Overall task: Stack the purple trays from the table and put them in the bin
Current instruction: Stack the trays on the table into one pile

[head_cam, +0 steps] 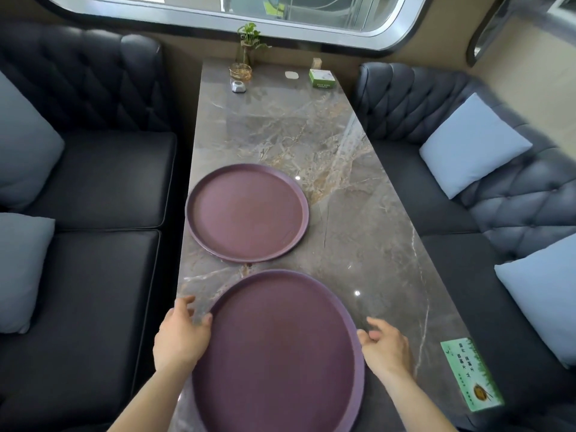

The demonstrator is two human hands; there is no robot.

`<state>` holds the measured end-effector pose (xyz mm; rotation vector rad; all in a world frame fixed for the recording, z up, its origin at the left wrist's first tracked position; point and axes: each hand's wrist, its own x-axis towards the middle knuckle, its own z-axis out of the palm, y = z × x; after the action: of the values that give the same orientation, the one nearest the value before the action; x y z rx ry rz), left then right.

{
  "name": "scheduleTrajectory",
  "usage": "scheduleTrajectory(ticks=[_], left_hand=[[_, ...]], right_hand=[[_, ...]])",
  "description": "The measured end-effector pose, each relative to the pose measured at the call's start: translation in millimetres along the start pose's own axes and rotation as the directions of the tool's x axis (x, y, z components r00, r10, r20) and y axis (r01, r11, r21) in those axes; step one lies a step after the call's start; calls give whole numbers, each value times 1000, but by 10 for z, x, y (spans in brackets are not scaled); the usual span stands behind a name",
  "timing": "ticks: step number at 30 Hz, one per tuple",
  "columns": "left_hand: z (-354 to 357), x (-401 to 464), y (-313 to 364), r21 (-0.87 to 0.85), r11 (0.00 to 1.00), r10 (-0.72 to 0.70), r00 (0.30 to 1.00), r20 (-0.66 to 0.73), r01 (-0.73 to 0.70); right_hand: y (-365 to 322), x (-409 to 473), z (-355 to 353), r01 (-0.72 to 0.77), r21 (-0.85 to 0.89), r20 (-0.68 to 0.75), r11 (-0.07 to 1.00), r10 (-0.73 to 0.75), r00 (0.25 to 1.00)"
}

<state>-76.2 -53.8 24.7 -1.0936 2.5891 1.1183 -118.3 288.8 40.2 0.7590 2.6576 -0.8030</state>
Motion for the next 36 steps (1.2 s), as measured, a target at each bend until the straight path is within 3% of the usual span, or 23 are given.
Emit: scheduleTrajectory(ticks=[6, 14, 22, 27, 29, 32, 36], left_hand=[[-70, 612, 532, -256, 958, -147, 987, -65, 126], [12, 1429, 937, -349, 915, -252, 963, -100, 203], [169, 1887, 934, -485, 832, -323, 946, -30, 269], [155, 1944, 889, -468, 835, -350, 935, -51, 287], [112, 1903, 850, -457, 845, -349, 934, -78, 277], [15, 1795, 840, -549, 802, -344, 934, -99, 237], [-132, 1541, 816, -630, 747, -319, 946, -59, 212]], right_hand=[[-804, 740, 147, 7, 272, 159, 962, -52, 986], [-1866, 1563, 403, 128, 315, 150, 941, -183, 972], [-2381, 2029, 672, 26, 472, 371, 881, -225, 901], [-2424, 2070, 750, -94, 527, 382, 845, -136, 914], [-2382, 2074, 723, -110, 552, 358, 826, -116, 927], [-2336, 2007, 659, 18, 549, 187, 835, -144, 972], [-2203, 1751, 470, 66, 484, -9, 873, -70, 998]])
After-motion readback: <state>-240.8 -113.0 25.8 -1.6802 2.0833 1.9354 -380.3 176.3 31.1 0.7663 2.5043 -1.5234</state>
